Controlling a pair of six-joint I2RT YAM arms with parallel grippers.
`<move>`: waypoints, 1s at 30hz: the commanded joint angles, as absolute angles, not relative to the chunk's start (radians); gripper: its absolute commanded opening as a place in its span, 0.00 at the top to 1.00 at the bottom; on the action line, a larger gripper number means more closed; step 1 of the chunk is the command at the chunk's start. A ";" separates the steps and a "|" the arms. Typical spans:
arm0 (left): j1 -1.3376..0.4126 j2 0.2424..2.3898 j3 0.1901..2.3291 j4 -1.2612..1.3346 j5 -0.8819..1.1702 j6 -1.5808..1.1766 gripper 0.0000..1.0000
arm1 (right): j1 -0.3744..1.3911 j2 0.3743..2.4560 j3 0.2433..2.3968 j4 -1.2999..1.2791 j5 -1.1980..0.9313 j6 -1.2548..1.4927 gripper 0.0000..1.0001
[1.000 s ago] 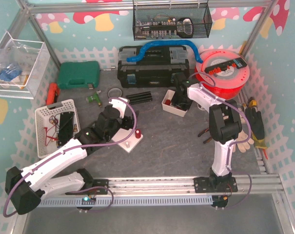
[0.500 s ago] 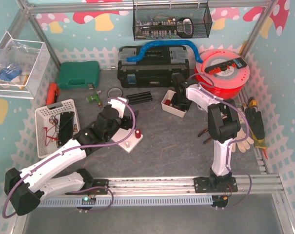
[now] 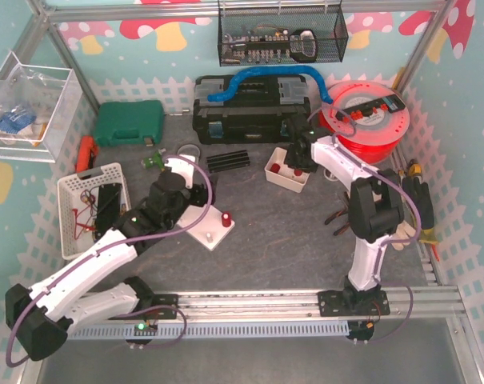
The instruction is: Install the large spring
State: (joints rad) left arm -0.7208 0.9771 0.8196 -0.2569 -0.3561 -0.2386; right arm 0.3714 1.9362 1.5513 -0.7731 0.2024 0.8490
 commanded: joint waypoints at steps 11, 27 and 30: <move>-0.594 0.943 0.756 -0.187 -0.181 -0.451 0.01 | 0.401 1.587 1.391 -0.533 -0.096 0.452 0.89; -0.187 0.999 0.740 -0.251 0.161 -0.523 0.01 | 0.757 1.465 1.287 -0.580 -0.139 0.361 0.94; -0.155 0.980 0.744 -0.292 0.114 -0.499 0.01 | 0.833 1.474 1.301 -0.603 -0.121 0.364 0.95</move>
